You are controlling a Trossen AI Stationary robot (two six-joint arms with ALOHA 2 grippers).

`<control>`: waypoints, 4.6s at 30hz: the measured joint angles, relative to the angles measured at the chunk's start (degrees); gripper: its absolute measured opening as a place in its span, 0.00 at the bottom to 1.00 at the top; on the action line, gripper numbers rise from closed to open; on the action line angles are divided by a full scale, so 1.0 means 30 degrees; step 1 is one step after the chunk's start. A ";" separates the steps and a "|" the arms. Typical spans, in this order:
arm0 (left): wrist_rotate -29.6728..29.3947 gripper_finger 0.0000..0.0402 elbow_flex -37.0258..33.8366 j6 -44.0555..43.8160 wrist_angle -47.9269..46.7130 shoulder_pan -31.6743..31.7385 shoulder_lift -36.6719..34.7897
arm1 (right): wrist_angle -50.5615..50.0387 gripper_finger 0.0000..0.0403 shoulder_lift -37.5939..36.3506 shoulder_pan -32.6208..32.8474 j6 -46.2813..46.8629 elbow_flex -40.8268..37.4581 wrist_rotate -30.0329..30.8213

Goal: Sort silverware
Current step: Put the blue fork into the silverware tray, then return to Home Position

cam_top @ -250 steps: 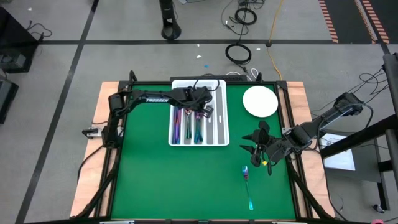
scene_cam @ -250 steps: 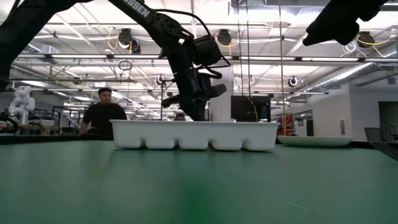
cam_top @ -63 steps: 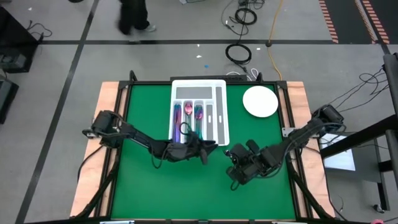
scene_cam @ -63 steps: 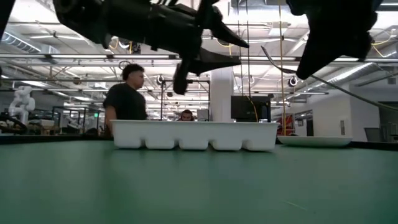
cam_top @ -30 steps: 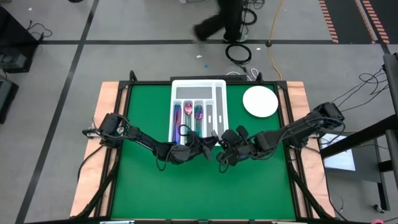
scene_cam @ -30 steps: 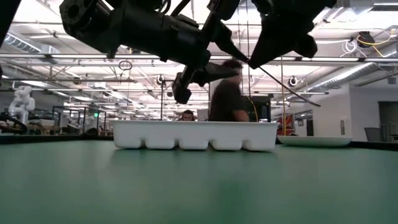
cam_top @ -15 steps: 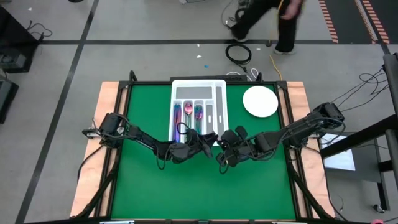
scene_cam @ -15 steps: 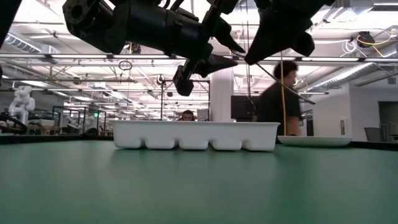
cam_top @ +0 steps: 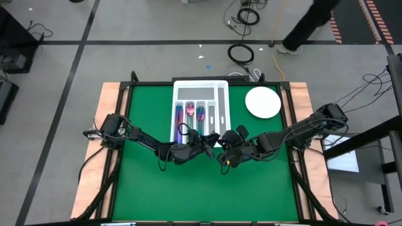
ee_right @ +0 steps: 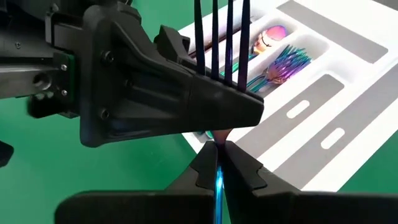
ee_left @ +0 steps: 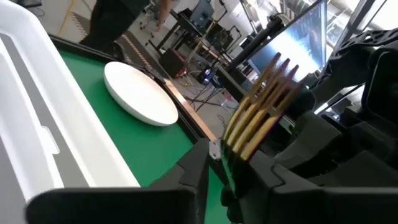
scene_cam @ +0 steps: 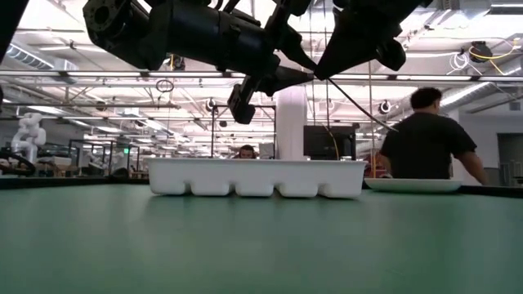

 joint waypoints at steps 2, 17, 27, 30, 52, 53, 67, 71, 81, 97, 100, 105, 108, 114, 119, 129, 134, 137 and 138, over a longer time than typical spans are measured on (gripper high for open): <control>0.0007 0.12 0.0011 0.0094 0.0004 0.0007 -0.0011 | 0.0019 0.00 0.0003 -0.0002 -0.0054 -0.0003 0.0017; 0.2941 0.01 -0.0022 0.1561 -0.2504 0.1762 -0.1661 | -0.0292 0.18 -0.1396 0.0203 -0.2170 -0.0003 -0.1467; 1.5466 0.01 -0.0005 -0.1238 -1.0380 0.7830 -0.8646 | -0.5690 0.17 -0.3683 0.2715 0.0290 0.0005 -0.1214; 1.7414 0.01 0.0170 -0.2649 -1.3958 1.0044 -0.9745 | -0.7040 0.17 -0.3738 0.3239 0.0888 0.0004 -0.0279; 2.1256 0.00 0.1536 -0.6089 -1.9428 1.2596 -0.4881 | -1.1431 0.17 -0.4613 0.2609 0.1159 -0.0003 0.4569; 2.1174 0.00 0.1537 -0.6024 -1.9585 1.2619 -0.4804 | -1.1425 0.17 -0.4698 0.2599 0.1081 -0.0003 0.4557; 1.9300 0.00 0.1552 -0.5108 -2.0626 1.2914 -0.4419 | -1.1534 0.17 -0.4881 0.2650 0.1013 -0.0007 0.4461; 1.9373 0.00 0.1552 -0.5137 -2.0681 1.2696 -0.4041 | -1.1534 0.17 -0.4881 0.2650 0.1012 -0.0010 0.4476; 1.9526 0.11 0.1552 -0.5082 -2.0632 1.2662 -0.3752 | -1.1528 0.17 -0.4880 0.2650 0.0867 -0.0010 0.4483; 1.9591 0.24 0.1552 -0.5624 -2.0697 1.3248 -0.3974 | -1.1522 0.17 -0.4874 0.2650 0.0870 -0.0010 0.4090; 1.9571 0.24 0.1552 -0.5351 -2.0618 1.3260 -0.4331 | -1.1526 0.17 -0.4874 0.2650 0.0940 -0.0010 0.4075; 1.8637 0.24 0.1545 -0.3459 -2.0449 1.3250 -0.6033 | -1.1526 0.17 -0.4867 0.2650 0.0964 -0.0010 0.4051; 1.7433 0.24 0.1545 -0.2213 -2.0462 1.2955 -0.7566 | -1.1523 0.17 -0.4867 0.2650 0.1005 -0.0010 0.4039; 1.5020 0.24 0.1545 0.0928 -2.0503 1.1415 -1.1118 | -1.1262 0.17 -0.4867 0.2650 0.1013 -0.0017 0.4032; 1.3032 0.24 0.1545 0.4260 -2.0852 0.8940 -1.3575 | -1.0896 0.17 -0.4794 0.2650 0.1139 -0.0017 0.3779; 0.7179 0.24 -0.0719 0.7347 -2.2159 0.1932 -1.5467 | -1.1162 0.17 -0.4677 0.2650 0.0414 -0.0017 -0.3347; 0.5310 0.24 -0.3158 0.7369 -2.0724 -0.0483 -1.6151 | -1.0084 0.17 -0.4706 0.2407 -0.1068 -0.0017 -0.6586; 0.5049 0.24 -0.4580 0.7681 -1.8594 -0.1415 -1.6694 | -0.7714 0.17 -0.4840 0.1927 -0.3124 -0.0017 -0.7612; 0.5049 0.24 -0.5087 0.8100 -1.7693 -0.1692 -1.6917 | -0.6821 0.17 -0.4938 0.1686 -0.4049 -0.0017 -0.7854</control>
